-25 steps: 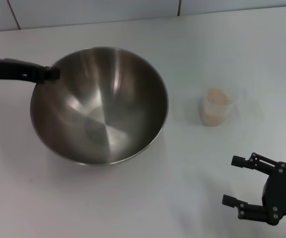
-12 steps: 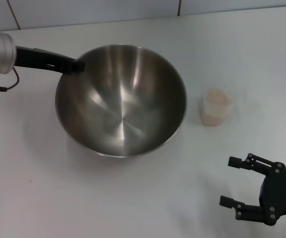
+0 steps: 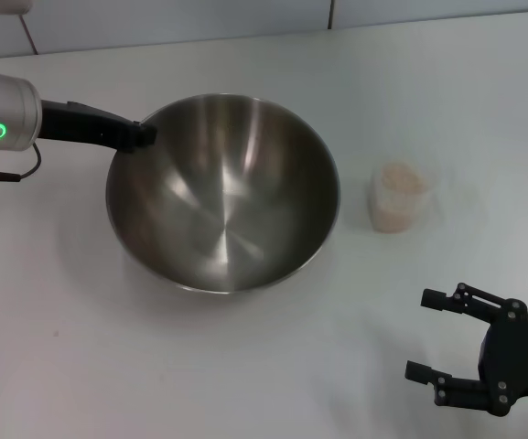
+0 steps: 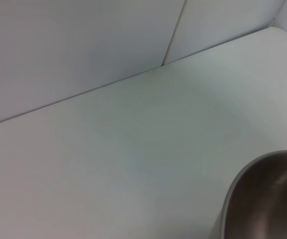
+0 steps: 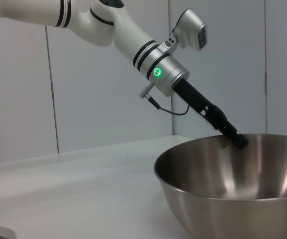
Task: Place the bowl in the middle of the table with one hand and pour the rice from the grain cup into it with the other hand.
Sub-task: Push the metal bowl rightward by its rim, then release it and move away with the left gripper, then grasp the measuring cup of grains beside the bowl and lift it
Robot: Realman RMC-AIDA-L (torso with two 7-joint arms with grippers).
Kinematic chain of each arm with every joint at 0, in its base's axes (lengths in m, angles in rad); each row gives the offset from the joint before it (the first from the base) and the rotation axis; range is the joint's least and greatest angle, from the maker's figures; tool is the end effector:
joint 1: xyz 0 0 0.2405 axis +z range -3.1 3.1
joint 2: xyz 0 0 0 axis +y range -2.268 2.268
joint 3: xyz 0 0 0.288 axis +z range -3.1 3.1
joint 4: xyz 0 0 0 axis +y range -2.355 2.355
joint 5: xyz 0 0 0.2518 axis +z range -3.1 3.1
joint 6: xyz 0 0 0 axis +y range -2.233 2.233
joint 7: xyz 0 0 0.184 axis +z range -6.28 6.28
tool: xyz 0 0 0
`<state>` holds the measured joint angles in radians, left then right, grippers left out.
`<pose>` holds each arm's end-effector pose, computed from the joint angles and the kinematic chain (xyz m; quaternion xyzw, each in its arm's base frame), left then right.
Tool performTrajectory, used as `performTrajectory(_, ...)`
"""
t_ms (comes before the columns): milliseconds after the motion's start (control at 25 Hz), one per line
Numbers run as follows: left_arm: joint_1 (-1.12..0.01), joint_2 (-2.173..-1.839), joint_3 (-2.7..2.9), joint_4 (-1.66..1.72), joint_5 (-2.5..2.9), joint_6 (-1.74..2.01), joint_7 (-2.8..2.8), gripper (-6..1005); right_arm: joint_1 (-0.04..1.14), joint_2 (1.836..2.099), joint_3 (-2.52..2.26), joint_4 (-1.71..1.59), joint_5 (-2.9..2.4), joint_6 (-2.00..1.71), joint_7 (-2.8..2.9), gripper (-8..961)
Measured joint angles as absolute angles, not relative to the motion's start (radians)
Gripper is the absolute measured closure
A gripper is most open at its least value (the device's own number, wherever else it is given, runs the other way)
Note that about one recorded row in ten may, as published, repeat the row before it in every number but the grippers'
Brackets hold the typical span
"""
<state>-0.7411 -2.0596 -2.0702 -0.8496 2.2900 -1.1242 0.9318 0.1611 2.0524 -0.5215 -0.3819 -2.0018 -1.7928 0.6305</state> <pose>-0.2298 0.5015 -0.0581 -0.9081 -0.3527 -0.0423 0.2217 0.3910 0.2114 -0.0616 -0.9201 0.1169 0.3077 0.2121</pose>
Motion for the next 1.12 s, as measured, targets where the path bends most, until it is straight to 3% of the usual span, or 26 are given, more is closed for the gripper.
performTrajectory(160,-0.712,-2.062,-2.071,-0.886,2.282,-1.128,0.955,962,0.161,2.052,-0.522,-0.381,-2.002,-1.792,0.631,128)
performTrajectory(440,-0.605,-2.067,-1.968,-1.078,2.218,-1.163,0.976,628,0.160,2.054,-0.508,-0.375,-1.997,-1.786,0.631,128)
performTrajectory(840,-0.200,-2.069,-1.761,-1.542,1.981,-1.180,1.198,400,0.153,2.077,-0.241,-0.346,-1.988,-1.674,0.630,129)
performTrajectory(920,-0.200,-2.069,-1.761,-1.542,1.981,-1.180,1.198,359,0.158,2.077,-0.146,-0.323,-1.988,-1.641,0.630,129)
performTrajectory(1000,-0.065,-2.068,-1.720,-1.603,1.909,-1.182,1.298,314,0.163,2.077,-0.067,-0.308,-1.988,-1.604,0.630,129)
performTrajectory(1120,-0.034,-2.069,-1.712,-1.611,1.896,-1.181,1.321,240,0.171,2.077,-0.015,-0.293,-1.988,-1.562,0.630,129)
